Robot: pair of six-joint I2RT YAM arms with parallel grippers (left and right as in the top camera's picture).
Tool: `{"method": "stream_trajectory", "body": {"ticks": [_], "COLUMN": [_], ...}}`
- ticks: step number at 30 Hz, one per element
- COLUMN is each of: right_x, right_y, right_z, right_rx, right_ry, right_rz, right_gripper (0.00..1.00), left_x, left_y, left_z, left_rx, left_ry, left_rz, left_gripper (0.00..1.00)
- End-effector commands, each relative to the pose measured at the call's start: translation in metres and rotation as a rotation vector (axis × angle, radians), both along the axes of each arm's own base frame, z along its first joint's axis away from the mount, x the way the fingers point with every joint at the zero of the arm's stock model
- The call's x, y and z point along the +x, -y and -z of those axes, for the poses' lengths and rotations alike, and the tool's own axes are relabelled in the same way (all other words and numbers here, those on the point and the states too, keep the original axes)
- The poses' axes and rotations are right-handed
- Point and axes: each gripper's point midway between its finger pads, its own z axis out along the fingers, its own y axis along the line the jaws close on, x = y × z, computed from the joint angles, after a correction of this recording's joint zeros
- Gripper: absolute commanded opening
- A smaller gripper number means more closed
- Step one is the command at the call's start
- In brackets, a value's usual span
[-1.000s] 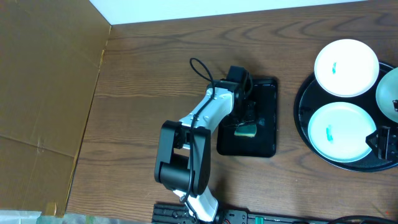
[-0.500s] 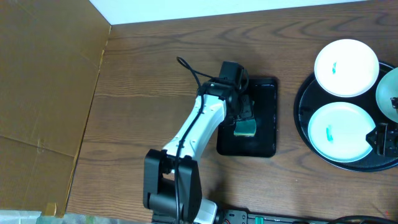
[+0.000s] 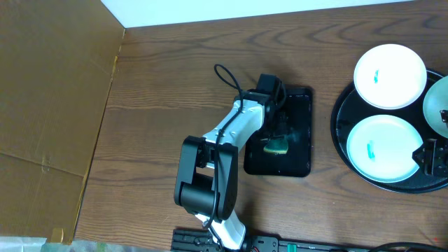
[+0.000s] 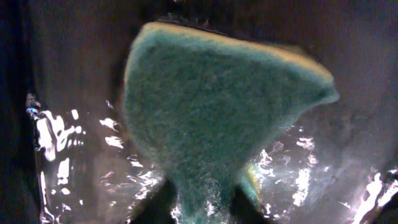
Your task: Clean dirty plates on tray and stack at the side
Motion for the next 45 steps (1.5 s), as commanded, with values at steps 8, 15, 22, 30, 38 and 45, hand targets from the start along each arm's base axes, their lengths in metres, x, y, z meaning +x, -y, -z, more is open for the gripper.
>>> {"method": "stream_trajectory", "body": {"ticks": [8, 15, 22, 30, 38, 45], "right_x": [-0.010, -0.011, 0.022, 0.054, 0.053, 0.046], "right_y": [0.024, 0.021, 0.032, 0.025, 0.010, 0.000], "right_z": [0.042, 0.097, 0.133, 0.168, 0.180, 0.187], "right_rx": [-0.115, -0.147, -0.231, -0.225, -0.157, -0.164], "right_ry": [-0.140, -0.250, -0.241, -0.211, -0.248, -0.275], "right_rz": [0.175, 0.134, 0.207, 0.190, 0.162, 0.123], "right_gripper": [0.41, 0.44, 0.45, 0.32, 0.01, 0.01], "left_x": [-0.014, -0.013, -0.025, -0.032, -0.033, -0.020], "left_y": [-0.012, -0.011, -0.014, 0.005, 0.014, 0.054], "left_z": [0.003, -0.042, -0.088, -0.114, -0.115, -0.128], "left_rx": [0.063, 0.047, 0.027, -0.101, -0.156, -0.311], "left_ry": [-0.050, 0.022, 0.109, 0.162, 0.154, 0.216], "left_rz": [0.022, 0.020, 0.018, 0.035, 0.041, 0.067], "left_gripper": [0.07, 0.07, 0.07, 0.07, 0.07, 0.07]}}
